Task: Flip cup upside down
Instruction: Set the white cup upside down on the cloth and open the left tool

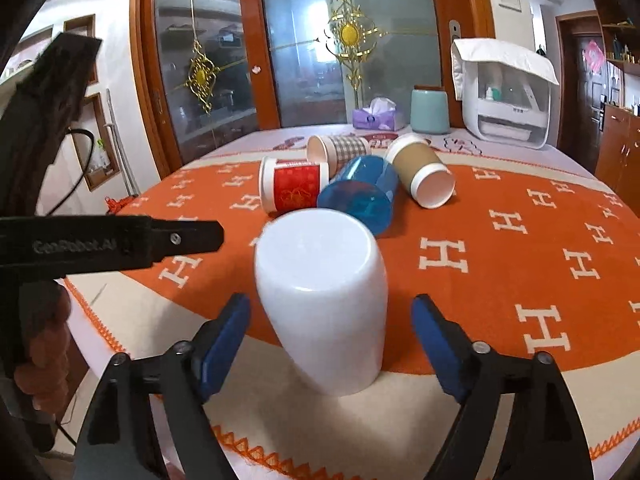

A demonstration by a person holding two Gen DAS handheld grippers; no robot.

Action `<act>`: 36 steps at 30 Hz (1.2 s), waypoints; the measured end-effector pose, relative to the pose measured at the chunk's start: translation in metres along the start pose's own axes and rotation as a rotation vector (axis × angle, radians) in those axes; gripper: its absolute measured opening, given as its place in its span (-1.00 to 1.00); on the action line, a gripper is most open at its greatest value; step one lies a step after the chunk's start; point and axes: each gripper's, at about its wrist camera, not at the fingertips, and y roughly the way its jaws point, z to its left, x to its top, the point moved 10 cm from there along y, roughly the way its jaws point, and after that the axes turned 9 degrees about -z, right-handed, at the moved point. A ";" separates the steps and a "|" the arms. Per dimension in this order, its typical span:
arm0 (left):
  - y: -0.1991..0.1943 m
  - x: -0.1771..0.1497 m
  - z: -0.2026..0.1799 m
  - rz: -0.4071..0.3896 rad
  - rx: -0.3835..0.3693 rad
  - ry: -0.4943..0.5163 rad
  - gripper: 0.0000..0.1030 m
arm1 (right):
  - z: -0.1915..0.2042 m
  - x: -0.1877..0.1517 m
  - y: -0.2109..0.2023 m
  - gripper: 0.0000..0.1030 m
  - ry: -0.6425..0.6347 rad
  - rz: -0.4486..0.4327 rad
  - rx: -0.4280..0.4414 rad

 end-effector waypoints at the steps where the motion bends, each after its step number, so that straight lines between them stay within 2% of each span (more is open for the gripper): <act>1: -0.001 0.000 0.000 -0.001 0.001 0.003 0.20 | 0.001 0.002 -0.002 0.64 0.000 -0.002 0.001; 10: -0.013 0.003 0.004 -0.019 0.002 0.000 0.21 | 0.013 0.017 -0.034 0.64 -0.001 -0.034 0.022; 17: -0.033 0.007 0.005 -0.033 -0.003 -0.001 0.22 | 0.025 0.041 -0.072 0.64 0.032 -0.085 0.059; 24: -0.065 0.021 -0.008 -0.077 -0.015 0.041 0.23 | 0.034 0.071 -0.111 0.64 0.057 -0.113 0.040; 29: -0.089 0.038 -0.014 -0.084 0.004 0.067 0.23 | 0.030 0.093 -0.137 0.64 0.131 -0.102 0.011; 32: -0.105 0.054 -0.020 -0.108 0.032 0.092 0.40 | 0.027 0.111 -0.152 0.71 0.196 -0.097 0.014; 34: -0.116 0.063 -0.024 -0.127 0.047 0.103 0.64 | 0.025 0.123 -0.164 0.73 0.218 -0.110 0.002; 36: -0.127 0.072 -0.031 -0.147 0.036 0.096 0.65 | 0.022 0.133 -0.174 0.75 0.218 -0.116 -0.035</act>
